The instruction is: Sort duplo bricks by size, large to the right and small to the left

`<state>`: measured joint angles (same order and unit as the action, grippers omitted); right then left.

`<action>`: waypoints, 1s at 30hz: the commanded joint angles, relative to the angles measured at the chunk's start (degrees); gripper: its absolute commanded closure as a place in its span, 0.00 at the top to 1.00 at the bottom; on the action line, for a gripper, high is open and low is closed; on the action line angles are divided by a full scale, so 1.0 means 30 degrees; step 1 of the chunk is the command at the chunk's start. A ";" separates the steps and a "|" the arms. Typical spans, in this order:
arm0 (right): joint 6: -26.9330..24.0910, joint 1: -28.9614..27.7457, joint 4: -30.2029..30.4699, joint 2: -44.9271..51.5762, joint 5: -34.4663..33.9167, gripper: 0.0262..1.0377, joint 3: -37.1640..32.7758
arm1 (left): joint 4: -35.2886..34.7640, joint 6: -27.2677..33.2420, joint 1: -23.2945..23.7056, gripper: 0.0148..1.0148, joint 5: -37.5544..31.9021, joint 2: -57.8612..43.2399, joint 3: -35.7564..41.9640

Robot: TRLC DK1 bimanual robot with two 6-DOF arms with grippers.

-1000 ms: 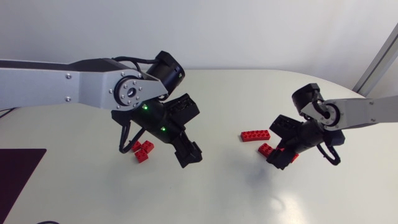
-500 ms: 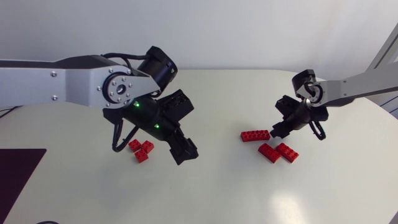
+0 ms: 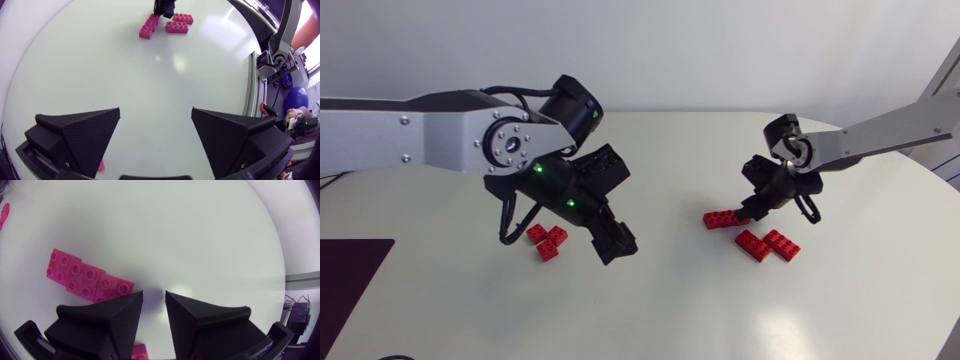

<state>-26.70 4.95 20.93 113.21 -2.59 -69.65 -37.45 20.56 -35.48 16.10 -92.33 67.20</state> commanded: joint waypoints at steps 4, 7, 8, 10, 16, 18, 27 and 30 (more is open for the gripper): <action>0.0843 0.1719 0.1022 0.0526 0.0424 0.33 -0.0310 | 0.0091 0.0443 0.0373 0.98 0.0054 0.0427 -0.0661; 0.1019 0.2627 0.1549 0.0526 0.0805 0.33 -0.0485 | 0.0091 0.0531 0.0520 0.98 0.0054 0.0515 -0.0837; 0.1077 0.2949 0.1608 0.0526 0.0863 0.33 -0.0515 | 0.0091 0.0531 0.0578 0.98 0.0054 0.0544 -0.0867; 0.1224 0.3565 0.2018 0.0526 0.1273 0.33 -0.0661 | 0.0150 0.0648 0.0666 0.98 0.0054 0.0602 -0.1042; 0.1985 0.6231 0.2311 0.0496 0.1889 0.33 -0.0544 | 0.0560 0.0648 0.0930 0.98 0.0113 0.0632 -0.1628; 0.2249 0.7110 0.2223 0.0496 0.1918 0.33 -0.0485 | 0.0824 0.0765 0.0988 0.98 0.0142 0.0456 -0.1687; 0.1692 0.5410 0.2223 -0.3576 0.3178 0.97 0.2093 | 0.1703 0.3870 0.1574 0.98 0.0259 -0.2386 -0.0632; 0.0872 0.4473 0.2663 -0.5715 0.4027 0.97 0.3616 | 0.1703 0.5277 0.1662 0.97 0.0640 -0.3118 -0.0251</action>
<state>-22.04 19.42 27.46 99.81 8.27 -62.13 -32.51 32.05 -30.81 16.82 -99.59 64.49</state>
